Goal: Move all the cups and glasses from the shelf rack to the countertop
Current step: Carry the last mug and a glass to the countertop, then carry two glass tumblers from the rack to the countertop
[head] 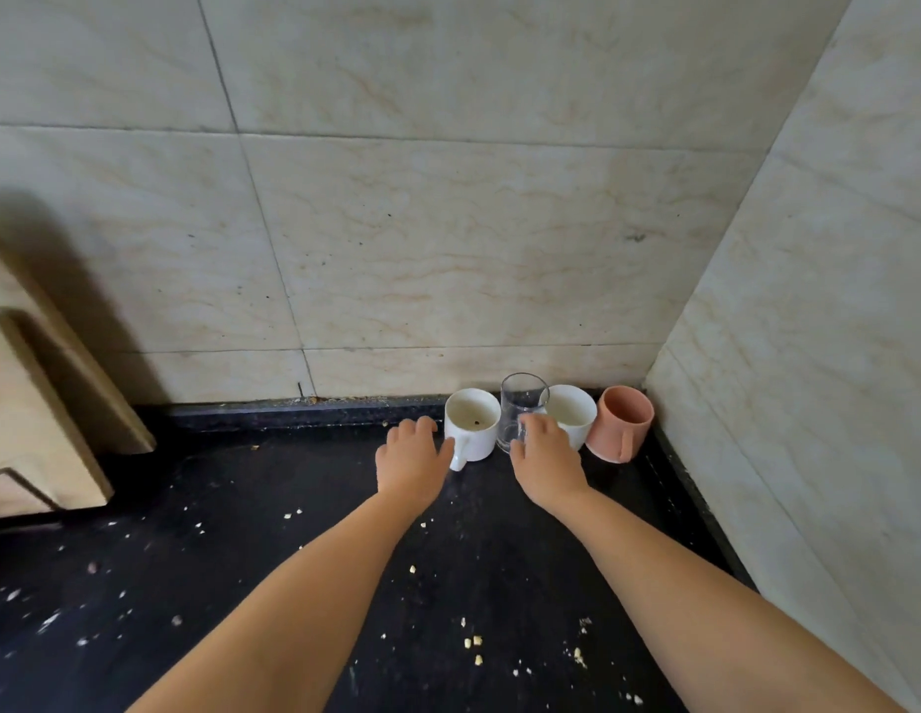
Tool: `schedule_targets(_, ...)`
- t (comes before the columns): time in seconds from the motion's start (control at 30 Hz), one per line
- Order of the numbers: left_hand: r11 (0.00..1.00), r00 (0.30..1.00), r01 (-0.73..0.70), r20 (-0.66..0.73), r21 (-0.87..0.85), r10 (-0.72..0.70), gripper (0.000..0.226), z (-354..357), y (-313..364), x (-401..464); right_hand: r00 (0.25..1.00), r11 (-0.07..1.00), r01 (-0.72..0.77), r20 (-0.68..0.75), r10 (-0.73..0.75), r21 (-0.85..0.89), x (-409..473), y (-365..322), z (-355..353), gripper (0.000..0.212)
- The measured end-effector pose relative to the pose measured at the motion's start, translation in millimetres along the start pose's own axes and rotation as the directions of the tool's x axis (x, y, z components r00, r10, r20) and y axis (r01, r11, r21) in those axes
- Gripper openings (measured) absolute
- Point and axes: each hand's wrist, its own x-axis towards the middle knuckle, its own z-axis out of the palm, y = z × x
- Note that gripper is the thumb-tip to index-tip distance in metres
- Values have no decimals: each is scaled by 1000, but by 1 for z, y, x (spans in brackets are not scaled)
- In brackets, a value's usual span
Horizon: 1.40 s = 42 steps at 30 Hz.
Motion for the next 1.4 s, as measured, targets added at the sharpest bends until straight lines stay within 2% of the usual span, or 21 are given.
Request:
schedule_targets(0.1,976,991,-127,-15,179,132,45,-15,-4,-23,989,972,149,43,-144,-182,-13,-15,-6,41)
schedule_targets(0.2,960,991,-121,-29,253,132,46,-30,-13,-49,972,942,232,106,-212,-243,-27,-32,-8,42)
schedule_targets(0.4,971,983,129,-156,203,-98,44,-57,-37,-111,881,854,468,193,-432,-227,-53,-67,-12,45)
schedule_targets(0.57,922,910,360,-271,143,-313,42,-70,-56,-188,744,724,664,262,-615,-187,-92,-101,-12,46)
schedule_targets(0.7,867,845,483,-326,126,-424,41,-75,-71,-259,650,643,750,345,-677,-152,-140,-129,3,45)
schedule_targets(0.8,791,756,605,-378,90,-535,41,-85,-92,-323,510,516,850,419,-751,-111,-188,-158,19,43)
schedule_targets(0.93,652,585,758,-448,4,-676,43,-97,-122,-417,317,327,943,469,-825,-63,-264,-197,37,41)
schedule_targets(1.13,420,329,903,-489,-87,-808,41,-94,-144,-574,52,90,995,497,-866,53,-398,-244,54,39)
schedule_targets(1.27,334,235,934,-489,-125,-840,41,-86,-150,-668,-59,-16,996,487,-872,92,-488,-258,63,39)
schedule_targets(1.33,303,215,947,-488,-109,-846,42,-84,-152,-715,-96,-43,992,483,-870,119,-533,-263,68,39)
schedule_targets(1.4,248,162,961,-480,-123,-862,42,-81,-156,-777,-136,-80,988,483,-865,135,-592,-270,73,40)
